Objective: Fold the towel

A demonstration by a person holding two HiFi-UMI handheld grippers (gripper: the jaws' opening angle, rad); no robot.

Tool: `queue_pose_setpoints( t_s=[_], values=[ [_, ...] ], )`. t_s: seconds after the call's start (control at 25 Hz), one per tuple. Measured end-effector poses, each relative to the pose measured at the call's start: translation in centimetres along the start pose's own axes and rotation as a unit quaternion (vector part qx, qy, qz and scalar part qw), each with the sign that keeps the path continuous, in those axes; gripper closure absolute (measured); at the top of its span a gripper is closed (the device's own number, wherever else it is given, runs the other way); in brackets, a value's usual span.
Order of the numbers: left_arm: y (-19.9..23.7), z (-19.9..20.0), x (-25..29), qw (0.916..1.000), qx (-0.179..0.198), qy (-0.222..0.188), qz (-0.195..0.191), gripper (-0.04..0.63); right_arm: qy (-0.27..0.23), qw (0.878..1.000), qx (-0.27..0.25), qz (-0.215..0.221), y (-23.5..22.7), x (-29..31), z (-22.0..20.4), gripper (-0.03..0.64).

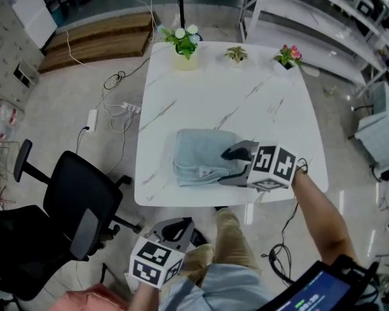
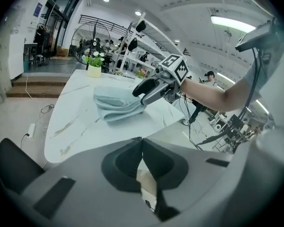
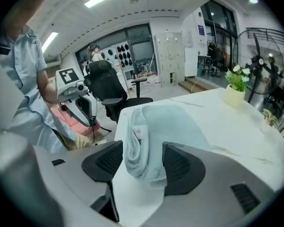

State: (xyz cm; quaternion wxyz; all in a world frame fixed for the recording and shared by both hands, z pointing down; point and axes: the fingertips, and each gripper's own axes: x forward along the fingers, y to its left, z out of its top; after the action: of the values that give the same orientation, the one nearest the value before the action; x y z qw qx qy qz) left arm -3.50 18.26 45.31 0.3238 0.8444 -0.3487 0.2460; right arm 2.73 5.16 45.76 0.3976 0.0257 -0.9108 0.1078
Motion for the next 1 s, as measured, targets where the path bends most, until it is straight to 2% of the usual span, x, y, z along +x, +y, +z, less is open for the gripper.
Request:
queue_pose_setpoints(
  t_s=[0.12, 0.2, 0.28, 0.44, 0.56, 0.64, 0.72, 0.76, 0.8, 0.84, 0.92, 1.0],
  values=[
    [-0.1, 0.0, 0.2, 1.0000, 0.002, 0.000, -0.003, 0.588, 0.026, 1.000, -0.010, -0.004, 0.8, 0.7, -1.1, 0.354],
    [-0.3, 0.2, 0.4, 1.0000, 0.005, 0.000, -0.006, 0.588, 0.039, 0.998, -0.045, -0.022, 1.2, 1.2, -1.5, 0.382],
    [-0.4, 0.4, 0.5, 0.9999, 0.008, 0.001, -0.008, 0.588, 0.039, 0.994, -0.095, -0.042, 1.6, 1.2, -1.3, 0.450],
    [-0.4, 0.4, 0.7, 0.9999, 0.011, 0.005, -0.011, 0.588, 0.062, 0.974, -0.202, -0.081, 2.0, 1.2, -1.4, 0.526],
    [-0.6, 0.3, 1.2, 0.9998, 0.014, 0.007, -0.014, 0.588, 0.054, 0.957, -0.246, -0.140, 0.2, -0.1, -0.4, 0.543],
    [-0.7, 0.5, 1.4, 0.9997, 0.016, 0.007, -0.016, 0.588, 0.037, 0.939, -0.285, -0.189, -1.1, -1.6, 1.2, 0.545],
    [-0.8, 0.6, 1.6, 0.9997, 0.016, 0.006, -0.018, 0.586, 0.038, 0.905, -0.352, -0.234, -1.5, -2.4, 1.9, 0.545],
    [-0.9, 0.7, 1.7, 0.9997, 0.016, 0.006, -0.018, 0.586, 0.045, 0.888, -0.385, -0.247, -1.2, -2.3, 1.6, 0.545],
    [-0.9, 0.7, 1.7, 0.9997, 0.016, 0.005, -0.019, 0.588, 0.054, 0.876, -0.408, -0.250, -0.7, -1.8, 0.9, 0.545],
    [-0.9, 0.7, 1.8, 0.9997, 0.016, 0.004, -0.020, 0.588, 0.062, 0.871, -0.420, -0.246, -0.1, -1.2, -0.2, 0.545],
    [-0.8, 1.1, 2.1, 0.9996, 0.020, -0.002, -0.020, 0.588, 0.074, 0.877, -0.415, -0.228, 0.8, 0.0, -2.5, 0.543],
    [-0.5, 2.0, 2.5, 0.9994, 0.026, -0.016, -0.015, 0.588, 0.077, 0.893, -0.392, -0.207, 1.2, 1.2, -4.2, 0.537]
  ],
)
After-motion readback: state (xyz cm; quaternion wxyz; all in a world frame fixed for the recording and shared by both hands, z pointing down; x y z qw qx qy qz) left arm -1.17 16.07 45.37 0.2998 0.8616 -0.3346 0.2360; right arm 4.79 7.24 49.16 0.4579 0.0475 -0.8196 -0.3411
